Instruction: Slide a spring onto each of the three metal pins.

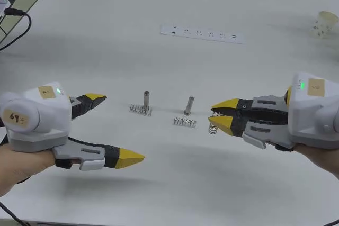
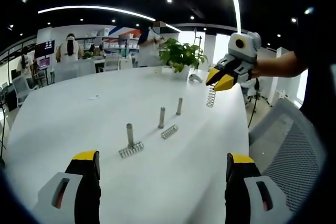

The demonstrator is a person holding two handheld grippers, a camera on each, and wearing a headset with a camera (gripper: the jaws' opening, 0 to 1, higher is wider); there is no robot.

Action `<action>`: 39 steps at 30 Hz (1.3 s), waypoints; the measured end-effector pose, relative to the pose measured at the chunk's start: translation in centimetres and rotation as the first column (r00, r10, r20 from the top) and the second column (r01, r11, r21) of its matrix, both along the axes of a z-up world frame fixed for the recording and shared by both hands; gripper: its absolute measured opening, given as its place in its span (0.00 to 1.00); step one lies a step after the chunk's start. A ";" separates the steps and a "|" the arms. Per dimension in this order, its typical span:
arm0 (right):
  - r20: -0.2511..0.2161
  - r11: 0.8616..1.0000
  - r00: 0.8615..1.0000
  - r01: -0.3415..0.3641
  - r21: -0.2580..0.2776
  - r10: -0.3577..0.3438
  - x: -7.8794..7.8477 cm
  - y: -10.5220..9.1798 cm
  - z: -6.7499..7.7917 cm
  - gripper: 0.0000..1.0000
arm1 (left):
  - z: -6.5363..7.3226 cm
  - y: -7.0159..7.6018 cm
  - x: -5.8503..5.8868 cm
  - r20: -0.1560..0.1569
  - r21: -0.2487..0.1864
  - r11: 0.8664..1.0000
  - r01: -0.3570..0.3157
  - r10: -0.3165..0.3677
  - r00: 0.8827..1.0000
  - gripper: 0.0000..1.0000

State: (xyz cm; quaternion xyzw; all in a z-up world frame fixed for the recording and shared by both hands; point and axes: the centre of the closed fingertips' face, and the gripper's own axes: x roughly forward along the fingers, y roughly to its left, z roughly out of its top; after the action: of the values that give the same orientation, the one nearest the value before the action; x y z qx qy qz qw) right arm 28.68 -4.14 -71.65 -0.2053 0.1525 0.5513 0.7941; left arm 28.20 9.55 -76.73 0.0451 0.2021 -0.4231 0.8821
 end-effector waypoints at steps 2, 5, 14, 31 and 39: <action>0.002 1.000 1.000 0.008 0.001 -0.008 0.1 -0.2 0.0 0.07 | 0.1 0.3 0.0 0.000 -0.001 1.000 -0.009 0.009 1.000 0.98; 0.004 1.000 1.000 0.027 0.000 -0.027 0.6 -0.7 0.0 0.07 | 0.2 0.6 -0.1 0.002 -0.001 1.000 -0.017 0.017 1.000 0.98; 0.012 0.995 0.995 0.095 0.000 -0.095 2.4 -2.3 0.1 0.07 | 0.1 1.4 0.0 -0.003 0.001 0.999 -0.035 0.035 0.999 0.98; 0.032 0.963 0.963 0.267 0.028 -0.268 7.6 -5.7 0.8 0.07 | -0.1 1.8 -0.5 -0.012 0.000 0.999 -0.051 0.051 0.999 0.98; 0.020 0.949 0.950 0.312 0.039 -0.313 9.4 -6.4 0.3 0.07 | 0.1 2.0 -0.4 -0.006 -0.008 0.998 -0.063 0.063 0.998 0.98</action>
State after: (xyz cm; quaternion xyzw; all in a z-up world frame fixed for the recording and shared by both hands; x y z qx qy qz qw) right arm 38.09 -10.58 -71.32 -0.1719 0.1631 0.4185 0.8768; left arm 27.76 11.59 -76.61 0.0341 0.2042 -0.3960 0.8946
